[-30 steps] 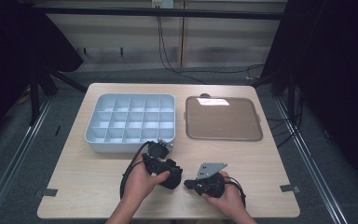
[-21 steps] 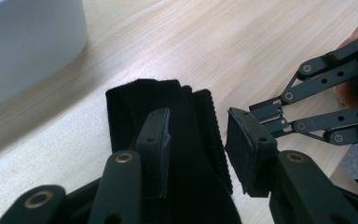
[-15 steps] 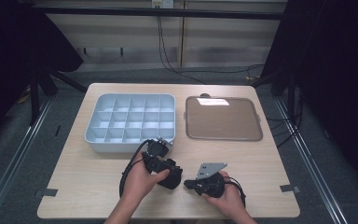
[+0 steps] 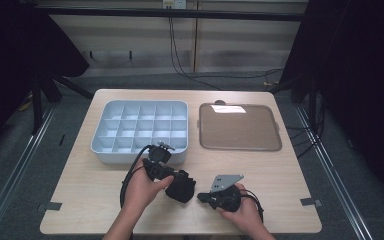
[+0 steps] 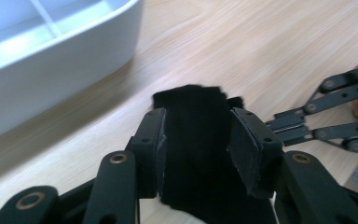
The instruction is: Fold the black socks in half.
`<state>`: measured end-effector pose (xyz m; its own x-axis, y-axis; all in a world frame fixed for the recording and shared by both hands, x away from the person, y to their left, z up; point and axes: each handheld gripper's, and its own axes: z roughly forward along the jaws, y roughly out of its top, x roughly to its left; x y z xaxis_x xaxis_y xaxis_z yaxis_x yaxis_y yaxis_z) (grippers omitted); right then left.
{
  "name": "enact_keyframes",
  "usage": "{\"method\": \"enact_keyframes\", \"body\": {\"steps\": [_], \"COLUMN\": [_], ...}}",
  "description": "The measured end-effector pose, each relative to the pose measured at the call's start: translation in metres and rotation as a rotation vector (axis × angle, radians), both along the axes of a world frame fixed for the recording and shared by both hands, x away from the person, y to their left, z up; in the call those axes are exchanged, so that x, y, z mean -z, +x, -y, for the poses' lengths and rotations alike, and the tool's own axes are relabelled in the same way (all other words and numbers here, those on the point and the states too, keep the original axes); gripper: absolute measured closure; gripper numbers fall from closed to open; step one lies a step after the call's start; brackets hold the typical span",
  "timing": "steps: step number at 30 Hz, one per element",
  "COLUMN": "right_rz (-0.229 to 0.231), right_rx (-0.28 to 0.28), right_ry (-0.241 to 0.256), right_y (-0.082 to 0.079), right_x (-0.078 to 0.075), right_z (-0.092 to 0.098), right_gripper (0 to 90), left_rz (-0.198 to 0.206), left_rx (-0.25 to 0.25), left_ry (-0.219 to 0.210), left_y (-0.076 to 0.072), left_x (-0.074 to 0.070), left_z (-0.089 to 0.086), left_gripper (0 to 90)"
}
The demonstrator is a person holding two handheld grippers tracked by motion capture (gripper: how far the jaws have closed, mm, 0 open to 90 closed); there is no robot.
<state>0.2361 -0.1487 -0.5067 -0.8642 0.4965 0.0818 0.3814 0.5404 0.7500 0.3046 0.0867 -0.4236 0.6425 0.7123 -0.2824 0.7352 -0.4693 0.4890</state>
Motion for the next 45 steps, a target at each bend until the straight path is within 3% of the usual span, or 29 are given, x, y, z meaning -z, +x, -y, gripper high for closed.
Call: {"method": "enact_keyframes", "body": {"steps": [8,14,21,29,45], "right_rz": [0.0,0.002,0.006,0.004,0.013], "right_rx": [0.001,-0.001,0.002,0.004,0.005], "right_ry": [0.003,0.004,0.008,0.01,0.011], "right_y": [0.0,0.0,0.0,0.0,0.0], "right_x": [0.0,0.0,0.001,0.001,0.002], "right_z": [0.0,0.0,-0.001,-0.002,-0.002], "right_gripper": [88.1,88.1,88.1,88.2,88.2], "left_rz": [-0.014,-0.05,-0.065,-0.077,-0.092], "left_rx": [-0.053,-0.035,-0.023,-0.019,0.007], "left_ry": [0.013,0.046,0.044,0.029,0.015], "left_y": [0.005,0.008,0.006,0.005,0.001], "left_x": [0.008,0.021,0.029,0.033,0.034], "left_z": [-0.014,-0.016,-0.007,0.002,0.014], "left_gripper": [53.4,50.4,41.5,37.7,36.6]}}
